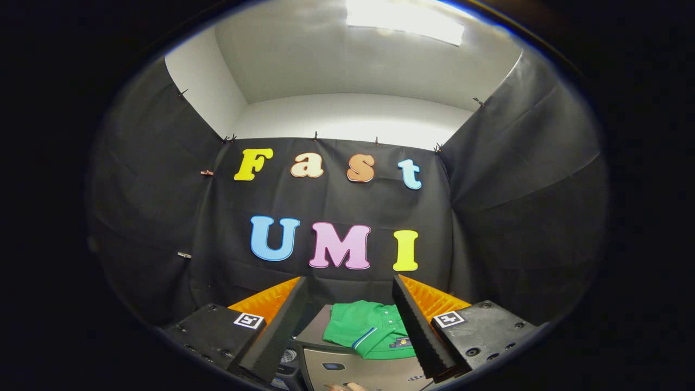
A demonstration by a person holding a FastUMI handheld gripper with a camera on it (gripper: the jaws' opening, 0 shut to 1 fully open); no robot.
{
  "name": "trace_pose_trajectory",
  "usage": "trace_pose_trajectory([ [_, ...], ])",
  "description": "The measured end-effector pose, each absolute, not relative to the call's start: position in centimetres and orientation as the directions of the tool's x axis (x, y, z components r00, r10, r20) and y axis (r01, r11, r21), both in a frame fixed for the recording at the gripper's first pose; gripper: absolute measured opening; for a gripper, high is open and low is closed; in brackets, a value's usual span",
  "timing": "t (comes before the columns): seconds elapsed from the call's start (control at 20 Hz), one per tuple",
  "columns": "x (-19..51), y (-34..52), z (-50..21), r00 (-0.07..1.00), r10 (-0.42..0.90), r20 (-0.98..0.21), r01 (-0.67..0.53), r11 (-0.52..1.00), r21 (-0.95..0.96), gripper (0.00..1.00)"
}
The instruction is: Put the clothes into the washing machine and then close the washing machine lid.
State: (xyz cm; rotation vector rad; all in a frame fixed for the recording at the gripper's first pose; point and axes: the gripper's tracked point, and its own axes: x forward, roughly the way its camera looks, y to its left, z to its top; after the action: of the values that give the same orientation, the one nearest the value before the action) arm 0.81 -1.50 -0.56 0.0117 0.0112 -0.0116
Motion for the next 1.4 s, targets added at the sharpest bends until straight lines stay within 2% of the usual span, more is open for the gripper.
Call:
trace_pose_trajectory([
  [0.3, 3.0, -3.0, -1.1, 0.999, -0.03, -0.029, 0.03, 0.999, -0.02, 0.97],
  [0.8, 10.9, -6.0, -4.0, 0.99, -0.079, -0.116, 0.073, 0.996, -0.052, 0.98],
  [1.4, 22.1, -7.9, -12.2, 0.917, -0.093, -0.387, 0.079, 0.996, -0.052, 0.98],
])
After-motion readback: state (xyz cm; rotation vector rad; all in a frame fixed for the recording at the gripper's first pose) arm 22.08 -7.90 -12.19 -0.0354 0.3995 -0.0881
